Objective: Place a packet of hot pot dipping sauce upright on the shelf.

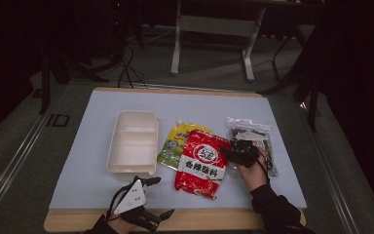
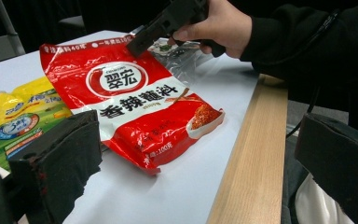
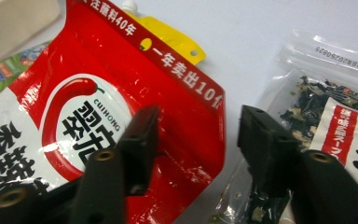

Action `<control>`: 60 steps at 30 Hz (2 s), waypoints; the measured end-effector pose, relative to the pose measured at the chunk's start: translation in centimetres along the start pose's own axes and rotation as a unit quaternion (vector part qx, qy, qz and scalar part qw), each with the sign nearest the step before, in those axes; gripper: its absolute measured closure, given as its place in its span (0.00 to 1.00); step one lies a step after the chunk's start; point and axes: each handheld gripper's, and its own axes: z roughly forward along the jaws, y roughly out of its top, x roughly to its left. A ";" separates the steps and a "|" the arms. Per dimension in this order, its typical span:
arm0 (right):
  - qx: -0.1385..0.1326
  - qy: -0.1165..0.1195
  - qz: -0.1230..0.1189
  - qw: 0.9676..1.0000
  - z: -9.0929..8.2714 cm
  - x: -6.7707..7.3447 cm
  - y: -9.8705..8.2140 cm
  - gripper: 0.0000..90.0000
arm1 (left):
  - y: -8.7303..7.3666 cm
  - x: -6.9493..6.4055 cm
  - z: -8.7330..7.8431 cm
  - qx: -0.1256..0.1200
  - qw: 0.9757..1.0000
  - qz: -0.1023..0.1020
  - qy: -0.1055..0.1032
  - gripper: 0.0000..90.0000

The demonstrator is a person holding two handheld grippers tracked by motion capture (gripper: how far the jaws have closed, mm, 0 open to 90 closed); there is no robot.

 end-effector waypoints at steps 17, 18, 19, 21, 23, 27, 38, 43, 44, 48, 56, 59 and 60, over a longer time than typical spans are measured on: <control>0.001 0.000 -0.049 0.999 -1.6 0.8 1.4 0.99 | 0.2 -0.3 0.2 0.010 1.000 0.001 0.011 0.02; 0.001 0.000 -0.049 0.999 -1.6 0.8 1.4 0.99 | 0.2 -0.3 0.2 0.010 1.000 0.001 0.011 0.02; -0.002 0.002 -0.049 0.999 -1.8 0.9 1.4 0.99 | 0.2 -0.3 0.2 0.010 1.000 0.001 0.011 0.02; -0.011 0.007 -0.054 0.998 -2.4 1.2 1.7 0.99 | 0.7 -0.3 0.1 0.015 1.000 0.008 0.024 0.02; -0.014 0.013 -0.060 0.998 -2.9 1.4 2.0 0.99 | 1.0 -0.3 0.0 0.018 0.999 0.016 0.036 0.02; -0.021 0.023 -0.082 0.996 -3.9 2.0 2.6 0.99 | 1.8 -0.2 -0.4 0.012 0.999 0.004 0.051 0.02; -0.070 0.069 -0.116 0.988 -8.0 4.0 4.2 1.00 | 3.9 0.6 -1.4 0.024 0.998 -0.030 0.053 0.02; -0.088 0.091 -0.136 0.983 -9.9 5.5 4.6 1.00 | 5.1 1.0 -1.6 0.024 0.997 -0.016 0.069 0.02; -0.092 0.094 -0.140 0.981 -10.2 5.8 4.7 1.00 | 5.4 1.1 -1.6 0.025 0.997 -0.014 0.068 0.02; -0.099 0.112 -0.166 0.975 -11.4 7.0 4.8 1.00 | 6.4 1.6 -1.7 0.021 0.997 0.000 0.076 0.03; -0.108 0.143 -0.193 0.965 -12.7 8.1 4.9 1.00 | 8.2 4.1 -0.9 0.034 0.997 0.001 0.069 0.14; -0.110 0.147 -0.200 0.962 -13.0 8.3 4.9 1.00 | 8.6 4.8 0.1 0.053 0.997 0.004 0.056 0.19; -0.108 0.150 -0.201 0.962 -13.0 8.3 4.9 1.00 | 8.7 5.0 0.5 0.060 0.997 0.002 0.052 0.20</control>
